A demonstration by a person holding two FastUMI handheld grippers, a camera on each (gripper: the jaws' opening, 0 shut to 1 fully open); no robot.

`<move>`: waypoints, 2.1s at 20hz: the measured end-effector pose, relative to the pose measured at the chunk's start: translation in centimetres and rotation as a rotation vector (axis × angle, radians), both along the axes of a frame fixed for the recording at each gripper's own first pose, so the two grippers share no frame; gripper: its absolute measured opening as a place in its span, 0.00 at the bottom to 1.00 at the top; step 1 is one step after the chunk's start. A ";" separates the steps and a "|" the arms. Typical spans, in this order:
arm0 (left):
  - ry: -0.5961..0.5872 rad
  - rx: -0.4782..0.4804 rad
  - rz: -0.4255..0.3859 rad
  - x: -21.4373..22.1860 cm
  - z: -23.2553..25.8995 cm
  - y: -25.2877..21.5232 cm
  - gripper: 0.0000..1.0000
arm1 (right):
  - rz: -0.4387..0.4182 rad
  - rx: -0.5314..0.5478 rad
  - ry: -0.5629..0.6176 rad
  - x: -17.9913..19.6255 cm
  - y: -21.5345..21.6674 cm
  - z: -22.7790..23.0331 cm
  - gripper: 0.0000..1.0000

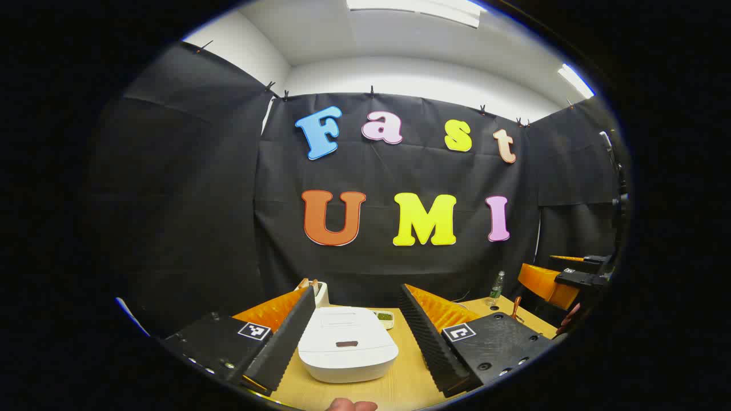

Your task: Close the left gripper, press the button to open the rice cooker; take a wooden spoon from the chopstick holder with the right hand, scoop a spoonful of rice and pour it into the rice cooker, then put the wooden spoon back into the chopstick holder.

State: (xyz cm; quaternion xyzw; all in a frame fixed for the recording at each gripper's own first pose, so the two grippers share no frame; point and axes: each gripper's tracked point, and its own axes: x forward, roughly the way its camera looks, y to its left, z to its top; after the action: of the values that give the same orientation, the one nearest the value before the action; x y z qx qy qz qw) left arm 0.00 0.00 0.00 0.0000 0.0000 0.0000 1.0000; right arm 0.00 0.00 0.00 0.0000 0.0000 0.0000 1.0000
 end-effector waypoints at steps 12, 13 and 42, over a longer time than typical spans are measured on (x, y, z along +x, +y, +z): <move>0.018 0.001 0.001 -2.2 -1.5 -0.3 0.94 | -0.004 -0.012 -0.014 -1.8 -0.6 0.2 1.00; 0.022 0.005 -0.001 -2.1 -1.5 -0.4 0.94 | -0.007 -0.011 -0.016 -2.0 -0.9 0.1 1.00; 0.325 -0.003 0.019 3.6 -10.3 -3.0 0.17 | -0.079 0.068 0.119 2.4 -8.6 -5.6 1.00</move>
State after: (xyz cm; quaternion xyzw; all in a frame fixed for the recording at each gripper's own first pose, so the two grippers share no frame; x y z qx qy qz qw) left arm 3.62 -2.97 -10.30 -0.0013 0.1617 0.0094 0.9868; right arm 2.36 -8.56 -5.61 0.0341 0.0594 -0.0397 0.9969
